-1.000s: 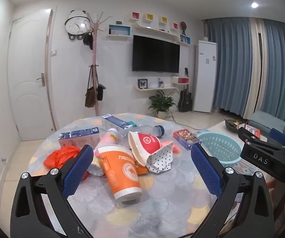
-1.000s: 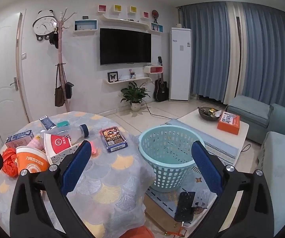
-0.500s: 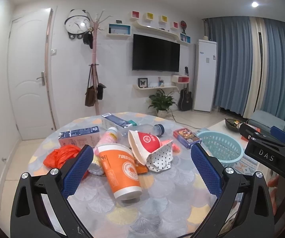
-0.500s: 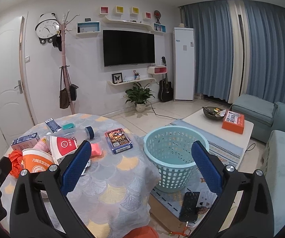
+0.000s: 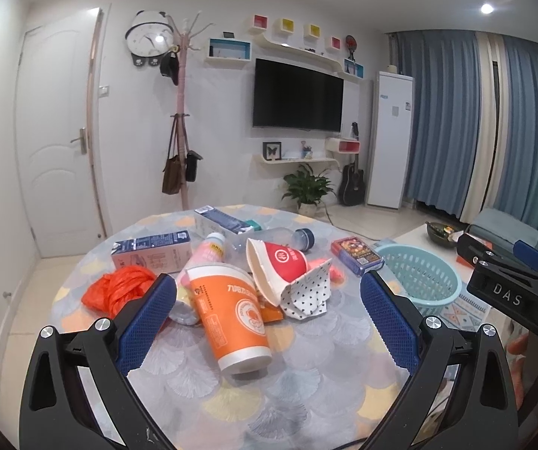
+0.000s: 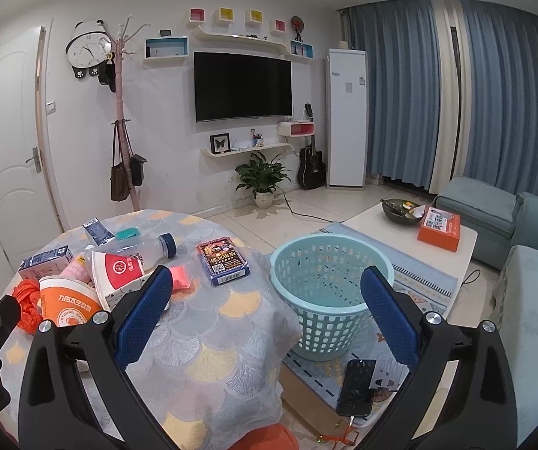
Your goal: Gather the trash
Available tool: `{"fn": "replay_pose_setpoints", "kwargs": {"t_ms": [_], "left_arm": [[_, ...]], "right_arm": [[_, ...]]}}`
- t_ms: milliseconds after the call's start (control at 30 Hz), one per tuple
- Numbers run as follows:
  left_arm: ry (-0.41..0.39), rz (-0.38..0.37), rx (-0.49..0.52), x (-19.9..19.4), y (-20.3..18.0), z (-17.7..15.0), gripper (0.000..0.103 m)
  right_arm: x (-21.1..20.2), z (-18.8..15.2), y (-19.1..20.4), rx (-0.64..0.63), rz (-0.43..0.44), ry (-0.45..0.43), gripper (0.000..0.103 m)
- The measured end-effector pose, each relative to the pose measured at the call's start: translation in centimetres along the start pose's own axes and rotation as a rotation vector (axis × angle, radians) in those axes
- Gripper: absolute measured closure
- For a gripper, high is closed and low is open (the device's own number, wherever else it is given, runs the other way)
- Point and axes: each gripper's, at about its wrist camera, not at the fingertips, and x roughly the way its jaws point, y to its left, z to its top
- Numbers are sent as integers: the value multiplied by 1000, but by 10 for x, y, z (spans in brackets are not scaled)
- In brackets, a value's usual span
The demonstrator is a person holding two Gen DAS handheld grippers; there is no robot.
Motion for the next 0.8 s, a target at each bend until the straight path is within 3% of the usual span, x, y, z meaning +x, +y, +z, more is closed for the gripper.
{"fn": "replay_pose_setpoints", "kwargs": {"t_ms": [800], "left_arm": [[23,-2,0,6,5,-7,7]], "right_arm": [[6,-2,-2,1,-13,25,7]]}}
